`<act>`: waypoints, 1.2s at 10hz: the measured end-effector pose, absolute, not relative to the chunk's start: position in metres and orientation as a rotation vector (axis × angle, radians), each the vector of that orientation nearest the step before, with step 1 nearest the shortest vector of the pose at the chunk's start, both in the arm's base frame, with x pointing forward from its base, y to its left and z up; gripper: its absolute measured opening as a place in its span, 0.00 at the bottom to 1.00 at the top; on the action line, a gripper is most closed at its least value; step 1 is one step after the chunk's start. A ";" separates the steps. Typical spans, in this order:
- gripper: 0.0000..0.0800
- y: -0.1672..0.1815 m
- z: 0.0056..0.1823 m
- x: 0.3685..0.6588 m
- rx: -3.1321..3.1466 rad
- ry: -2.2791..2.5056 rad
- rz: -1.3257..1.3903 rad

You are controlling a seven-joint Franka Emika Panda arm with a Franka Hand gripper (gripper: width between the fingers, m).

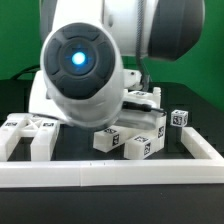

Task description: Assemble chair

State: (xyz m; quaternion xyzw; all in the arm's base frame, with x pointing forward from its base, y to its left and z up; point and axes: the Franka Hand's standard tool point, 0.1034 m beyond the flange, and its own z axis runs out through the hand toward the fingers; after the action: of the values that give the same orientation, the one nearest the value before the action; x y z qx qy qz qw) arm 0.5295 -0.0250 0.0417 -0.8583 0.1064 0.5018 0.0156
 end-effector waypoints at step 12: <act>0.81 -0.046 0.072 0.581 -2.926 0.299 0.896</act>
Offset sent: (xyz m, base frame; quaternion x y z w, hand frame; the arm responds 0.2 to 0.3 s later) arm 0.0295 -0.0190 0.0257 -0.0044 -0.0449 -0.0117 0.9989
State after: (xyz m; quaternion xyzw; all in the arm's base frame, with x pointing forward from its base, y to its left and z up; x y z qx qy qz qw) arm 0.5813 -0.0462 0.0717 -0.9511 0.0972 0.2912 0.0335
